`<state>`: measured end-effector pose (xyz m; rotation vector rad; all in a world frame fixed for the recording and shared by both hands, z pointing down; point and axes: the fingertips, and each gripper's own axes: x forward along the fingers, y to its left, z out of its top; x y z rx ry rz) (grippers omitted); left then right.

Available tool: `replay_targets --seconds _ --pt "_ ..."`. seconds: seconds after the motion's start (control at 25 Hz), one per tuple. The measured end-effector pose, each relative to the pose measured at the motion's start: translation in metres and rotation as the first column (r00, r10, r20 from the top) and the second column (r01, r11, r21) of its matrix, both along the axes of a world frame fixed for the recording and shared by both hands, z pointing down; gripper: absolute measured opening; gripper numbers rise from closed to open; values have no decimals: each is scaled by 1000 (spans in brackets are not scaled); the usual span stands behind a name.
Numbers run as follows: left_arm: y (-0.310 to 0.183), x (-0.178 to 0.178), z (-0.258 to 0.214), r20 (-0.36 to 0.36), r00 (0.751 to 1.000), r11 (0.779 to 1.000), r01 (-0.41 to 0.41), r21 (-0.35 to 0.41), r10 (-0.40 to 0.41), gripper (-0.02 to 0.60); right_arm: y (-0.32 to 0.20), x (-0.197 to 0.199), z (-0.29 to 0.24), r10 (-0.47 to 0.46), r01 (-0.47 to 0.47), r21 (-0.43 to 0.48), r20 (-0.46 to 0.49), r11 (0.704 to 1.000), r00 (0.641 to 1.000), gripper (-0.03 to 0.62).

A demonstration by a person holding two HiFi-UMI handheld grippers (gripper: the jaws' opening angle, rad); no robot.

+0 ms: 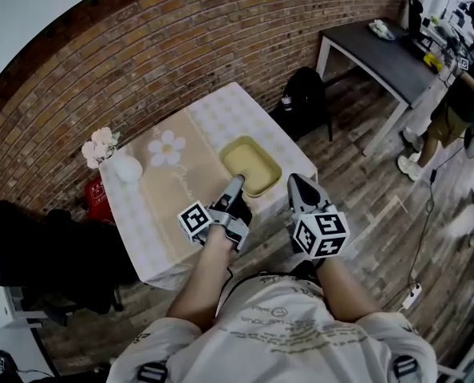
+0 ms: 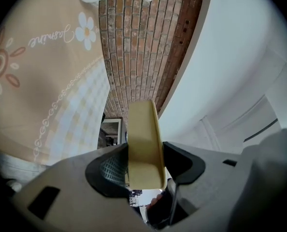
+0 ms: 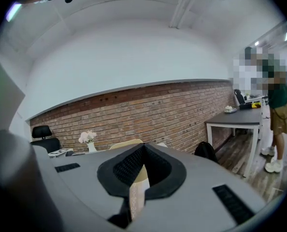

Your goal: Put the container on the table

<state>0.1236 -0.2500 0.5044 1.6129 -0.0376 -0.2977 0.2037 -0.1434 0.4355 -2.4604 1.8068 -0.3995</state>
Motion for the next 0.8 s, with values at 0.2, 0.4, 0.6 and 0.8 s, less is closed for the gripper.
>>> replay_targets --seconds 0.2,0.4,0.6,0.8 --pt "-9 3 7 19 1000 1000 21 5 -21 232 -10 6 5 -23 23 2 13 1000 1000 2" --pt "-22 10 11 27 998 998 55 5 -55 232 -27 17 9 -68 68 -1 18 998 998 2" --pt "-35 25 16 38 995 996 90 2 -90 232 -45 38 9 -109 109 9 20 994 994 2" --pt "-51 41 20 40 992 993 120 -7 -119 232 -66 63 10 -156 156 7 27 988 987 2"
